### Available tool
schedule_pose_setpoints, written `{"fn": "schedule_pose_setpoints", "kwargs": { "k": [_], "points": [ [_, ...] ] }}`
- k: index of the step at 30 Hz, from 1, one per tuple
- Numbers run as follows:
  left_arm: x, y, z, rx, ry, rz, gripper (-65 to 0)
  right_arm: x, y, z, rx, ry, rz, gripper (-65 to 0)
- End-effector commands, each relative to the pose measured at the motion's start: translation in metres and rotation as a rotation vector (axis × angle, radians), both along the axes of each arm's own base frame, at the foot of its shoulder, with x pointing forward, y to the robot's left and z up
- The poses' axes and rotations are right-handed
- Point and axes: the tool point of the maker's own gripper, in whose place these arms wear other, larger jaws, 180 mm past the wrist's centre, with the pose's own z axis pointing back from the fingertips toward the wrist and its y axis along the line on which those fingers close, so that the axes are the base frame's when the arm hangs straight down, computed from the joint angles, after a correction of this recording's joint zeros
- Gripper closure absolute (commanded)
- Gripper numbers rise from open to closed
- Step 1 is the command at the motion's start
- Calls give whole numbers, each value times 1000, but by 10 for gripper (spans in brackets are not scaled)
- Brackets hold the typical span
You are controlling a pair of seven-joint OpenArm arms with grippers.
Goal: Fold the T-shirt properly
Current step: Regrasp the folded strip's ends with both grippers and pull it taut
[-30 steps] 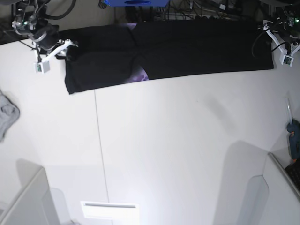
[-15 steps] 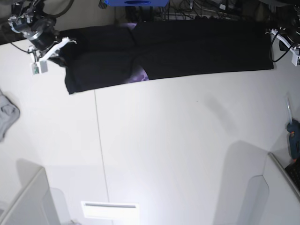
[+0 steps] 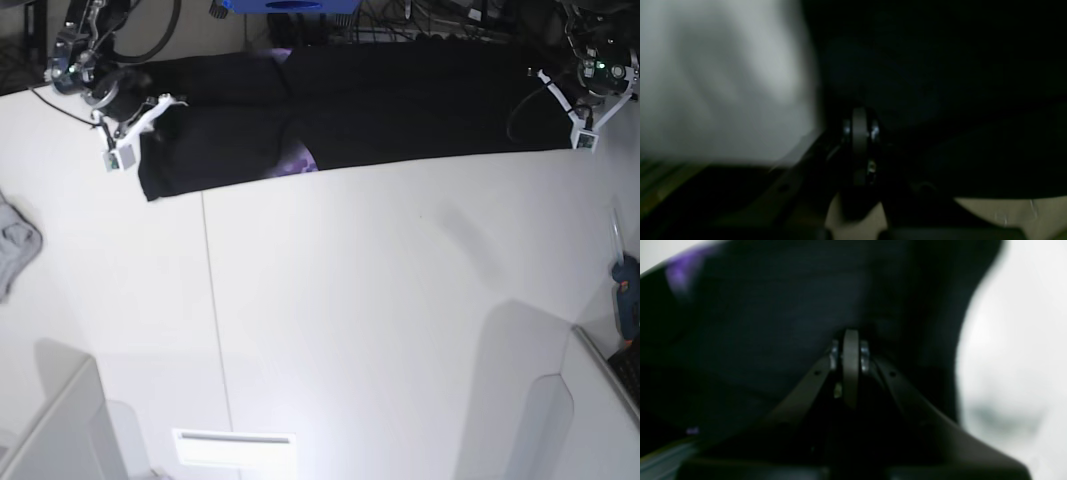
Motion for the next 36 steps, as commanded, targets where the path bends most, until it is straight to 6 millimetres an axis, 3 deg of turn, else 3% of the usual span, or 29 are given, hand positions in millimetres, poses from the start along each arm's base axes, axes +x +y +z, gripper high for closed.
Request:
{"fn": "schedule_pose_setpoints", "kwargs": {
  "k": [1, 7, 11, 16, 21, 25, 30, 34, 36],
  "points": [
    [5, 6, 2, 22, -3, -7, 0, 9, -4, 4, -14, -31, -2, 0],
    [24, -2, -12, -11, 1, -10, 0, 18, -11, -10, -16, 1, -18, 0],
    [46, -2, -5, -12, -47, -7, 0, 29, -23, -10, -13, -10, -62, 0],
    [80, -17, 1, -28, -101, -56, 0, 46, -39, -9, -25, -20, -77, 0],
    [108, -23, 12, -29, -169, -33, 0, 58, -41, -7, -20, -34, -83, 0],
    [120, -24, 21, -30, -207, -32, 0, 62, -40, -3, -18, -49, -84, 0],
    [130, -20, 38, -7, -259, -36, 0, 71, -38, 15, -37, -105, -66, 0],
    [137, -20, 67, 36, -338, -58, 0, 79, -36, 37, -65, -169, -50, 0],
    [131, -12, 79, 47, -370, -48, 0, 79, -30, 46, -73, -185, -37, 0]
  ]
}}
